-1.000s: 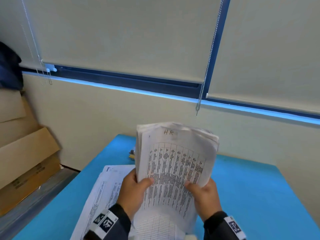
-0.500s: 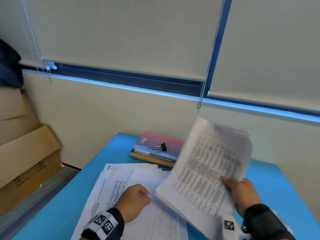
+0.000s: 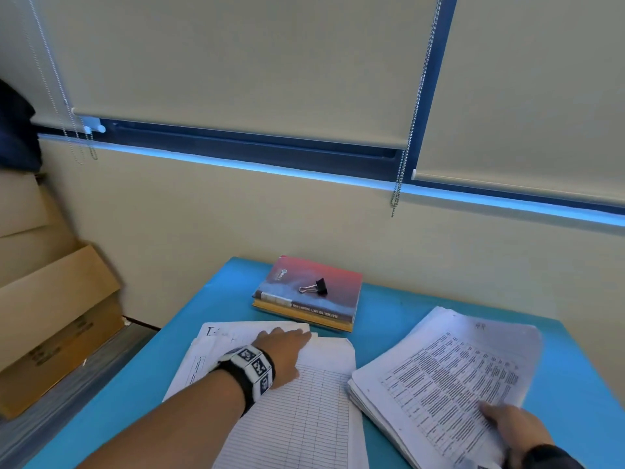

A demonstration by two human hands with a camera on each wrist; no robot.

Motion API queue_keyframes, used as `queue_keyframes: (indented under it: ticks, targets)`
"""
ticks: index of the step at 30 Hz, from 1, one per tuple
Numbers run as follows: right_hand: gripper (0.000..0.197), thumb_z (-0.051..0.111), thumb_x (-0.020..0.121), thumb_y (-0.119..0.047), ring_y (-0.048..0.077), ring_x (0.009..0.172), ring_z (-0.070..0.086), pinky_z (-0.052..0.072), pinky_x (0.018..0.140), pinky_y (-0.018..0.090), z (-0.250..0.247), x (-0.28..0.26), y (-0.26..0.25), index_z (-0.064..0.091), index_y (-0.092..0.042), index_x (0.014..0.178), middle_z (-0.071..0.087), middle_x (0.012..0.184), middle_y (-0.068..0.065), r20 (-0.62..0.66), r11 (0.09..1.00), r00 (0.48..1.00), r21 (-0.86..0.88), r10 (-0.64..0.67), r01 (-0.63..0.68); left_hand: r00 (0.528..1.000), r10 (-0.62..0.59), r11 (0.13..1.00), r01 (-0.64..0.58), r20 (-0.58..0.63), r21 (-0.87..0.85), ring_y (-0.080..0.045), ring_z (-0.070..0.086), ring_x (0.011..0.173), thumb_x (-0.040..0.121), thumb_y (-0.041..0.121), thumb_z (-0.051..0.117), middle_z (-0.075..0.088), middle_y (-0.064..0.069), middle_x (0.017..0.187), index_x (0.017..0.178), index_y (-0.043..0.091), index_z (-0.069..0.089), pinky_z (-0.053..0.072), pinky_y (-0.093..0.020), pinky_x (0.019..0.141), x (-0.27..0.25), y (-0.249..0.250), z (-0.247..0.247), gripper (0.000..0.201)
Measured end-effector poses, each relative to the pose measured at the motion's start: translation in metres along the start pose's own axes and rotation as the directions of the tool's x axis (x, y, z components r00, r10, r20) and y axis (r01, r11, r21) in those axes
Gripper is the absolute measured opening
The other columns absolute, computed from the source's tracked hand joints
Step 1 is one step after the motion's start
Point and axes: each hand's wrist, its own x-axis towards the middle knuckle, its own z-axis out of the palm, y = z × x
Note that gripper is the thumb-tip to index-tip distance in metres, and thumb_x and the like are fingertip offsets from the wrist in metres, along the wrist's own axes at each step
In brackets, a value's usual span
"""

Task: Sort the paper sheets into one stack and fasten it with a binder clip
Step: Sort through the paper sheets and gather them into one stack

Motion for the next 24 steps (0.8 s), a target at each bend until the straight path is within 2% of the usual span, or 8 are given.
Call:
queue_keyframes:
  ticks: [3, 5, 7, 10, 12, 14, 18, 24]
  targets:
    - [0.022, 0.070, 0.082, 0.002, 0.028, 0.070, 0.062, 0.045, 0.058, 0.035, 0.001, 0.009, 0.003, 0.059, 0.011, 0.099, 0.063, 0.079, 0.014, 0.010, 1.000, 1.000, 0.019, 0.001, -0.001, 0.996, -0.089, 0.995, 0.088, 0.021, 0.049, -0.032, 0.031, 0.140, 0.088, 0.038, 0.065, 0.039, -0.004, 0.153, 0.156, 0.024, 0.005, 0.025, -0.051, 0.114, 0.019, 0.004, 0.004, 0.092]
    - [0.020, 0.071, 0.080, 0.002, 0.033, 0.077, 0.066, 0.054, 0.074, 0.045, 0.003, 0.015, 0.008, 0.061, 0.010, 0.096, 0.067, 0.083, 0.019, 0.004, 1.000, 1.000, 0.026, 0.007, -0.007, 0.989, -0.148, 0.987, 0.147, 0.010, 0.070, -0.031, 0.035, 0.138, 0.081, 0.044, 0.072, 0.040, -0.003, 0.151, 0.155, 0.025, 0.008, 0.030, -0.050, 0.110, 0.028, 0.003, 0.009, 0.100]
    - [0.028, 0.076, 0.074, -0.001, 0.039, 0.082, 0.070, 0.054, 0.086, 0.056, 0.002, 0.024, 0.016, 0.062, 0.008, 0.096, 0.069, 0.090, 0.024, -0.002, 0.998, 1.000, 0.058, 0.016, -0.016, 0.984, -0.178, 0.981, 0.176, 0.020, 0.077, -0.029, 0.035, 0.138, 0.077, 0.048, 0.075, 0.039, -0.002, 0.151, 0.154, 0.025, 0.016, 0.031, -0.048, 0.108, 0.032, 0.002, 0.009, 0.099]
    - [0.043, 0.083, 0.062, -0.011, 0.042, 0.079, 0.071, 0.054, 0.084, 0.061, -0.005, 0.069, 0.039, 0.064, 0.006, 0.097, 0.072, 0.093, 0.024, 0.027, 0.997, 1.000, 0.074, 0.016, -0.018, 0.983, -0.181, 0.979, 0.177, 0.036, 0.097, -0.027, 0.040, 0.131, 0.075, 0.051, 0.075, 0.050, -0.002, 0.139, 0.142, 0.021, 0.040, 0.035, -0.046, 0.104, 0.032, 0.001, 0.006, 0.081]
    - [0.036, 0.080, 0.070, -0.008, 0.042, 0.080, 0.071, 0.054, 0.084, 0.061, -0.003, 0.069, 0.039, 0.063, 0.007, 0.097, 0.072, 0.094, 0.024, 0.022, 0.996, 0.999, 0.084, 0.026, -0.028, 0.984, -0.177, 0.979, 0.172, 0.033, 0.112, -0.027, 0.041, 0.128, 0.076, 0.050, 0.075, 0.053, -0.002, 0.133, 0.135, 0.020, 0.047, 0.035, -0.045, 0.102, 0.029, 0.003, 0.004, 0.071]
    - [0.029, 0.076, 0.076, -0.005, 0.043, 0.082, 0.070, 0.053, 0.086, 0.061, 0.001, 0.041, 0.026, 0.061, 0.008, 0.097, 0.071, 0.093, 0.025, 0.019, 0.996, 0.999, 0.076, 0.037, -0.038, 0.987, -0.159, 0.977, 0.156, 0.008, 0.142, -0.027, 0.040, 0.128, 0.078, 0.049, 0.074, 0.053, -0.003, 0.131, 0.132, 0.021, 0.049, 0.035, -0.045, 0.101, 0.023, 0.007, 0.003, 0.066]
    - [0.024, 0.071, 0.081, -0.001, 0.044, 0.085, 0.069, 0.053, 0.086, 0.060, 0.003, 0.031, 0.018, 0.059, 0.008, 0.099, 0.069, 0.094, 0.027, 0.046, 0.999, 0.998, 0.038, 0.032, -0.033, 0.992, -0.096, 0.987, 0.105, -0.076, 0.118, -0.028, 0.043, 0.122, 0.084, 0.044, 0.068, 0.055, -0.003, 0.127, 0.129, 0.023, 0.049, 0.035, -0.042, 0.098, 0.003, 0.009, -0.002, 0.053]
    - [0.024, 0.072, 0.080, -0.002, 0.043, 0.087, 0.069, 0.052, 0.088, 0.058, 0.003, 0.031, 0.018, 0.061, 0.007, 0.100, 0.069, 0.096, 0.025, 0.024, 1.000, 1.000, -0.001, 0.012, -0.012, 0.993, -0.111, 0.993, 0.113, -0.043, 0.022, -0.027, 0.041, 0.128, 0.082, 0.048, 0.069, 0.050, -0.003, 0.140, 0.144, 0.027, 0.035, 0.034, -0.039, 0.105, -0.020, -0.023, -0.007, 0.073]
